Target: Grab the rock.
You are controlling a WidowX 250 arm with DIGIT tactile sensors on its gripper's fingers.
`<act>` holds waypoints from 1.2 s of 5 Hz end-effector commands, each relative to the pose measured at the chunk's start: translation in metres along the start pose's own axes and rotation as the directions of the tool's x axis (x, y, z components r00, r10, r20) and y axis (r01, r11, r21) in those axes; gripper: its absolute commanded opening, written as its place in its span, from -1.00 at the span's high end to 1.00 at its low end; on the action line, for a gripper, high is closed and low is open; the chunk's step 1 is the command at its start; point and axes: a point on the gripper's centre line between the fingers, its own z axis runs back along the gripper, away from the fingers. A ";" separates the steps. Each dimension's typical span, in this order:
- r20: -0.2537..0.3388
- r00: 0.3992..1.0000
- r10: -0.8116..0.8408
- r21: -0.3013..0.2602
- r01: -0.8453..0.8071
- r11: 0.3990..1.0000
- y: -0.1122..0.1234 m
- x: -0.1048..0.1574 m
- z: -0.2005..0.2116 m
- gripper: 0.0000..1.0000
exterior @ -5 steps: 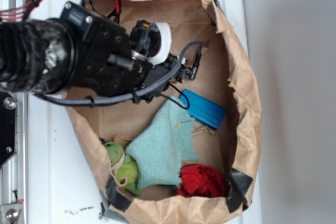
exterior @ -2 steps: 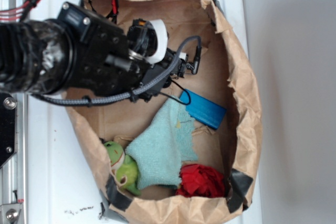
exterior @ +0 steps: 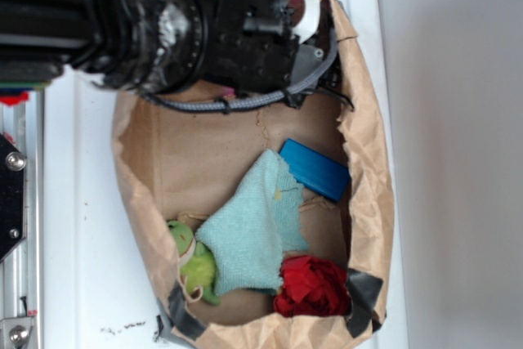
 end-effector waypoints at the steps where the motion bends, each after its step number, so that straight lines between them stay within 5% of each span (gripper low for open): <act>1: 0.018 1.000 0.023 -0.027 -0.023 0.999 -0.010 0.016 0.007 1.00; 3: 0.015 1.000 -0.027 -0.044 0.028 0.999 -0.023 0.014 0.007 1.00; 4: -0.030 0.969 -0.244 -0.120 0.239 0.964 -0.031 0.009 0.018 1.00; 5: -0.126 0.876 -0.465 -0.202 0.436 0.877 -0.030 0.003 0.049 1.00; 6: -0.140 0.774 -0.618 -0.273 0.570 0.775 -0.026 -0.008 0.076 1.00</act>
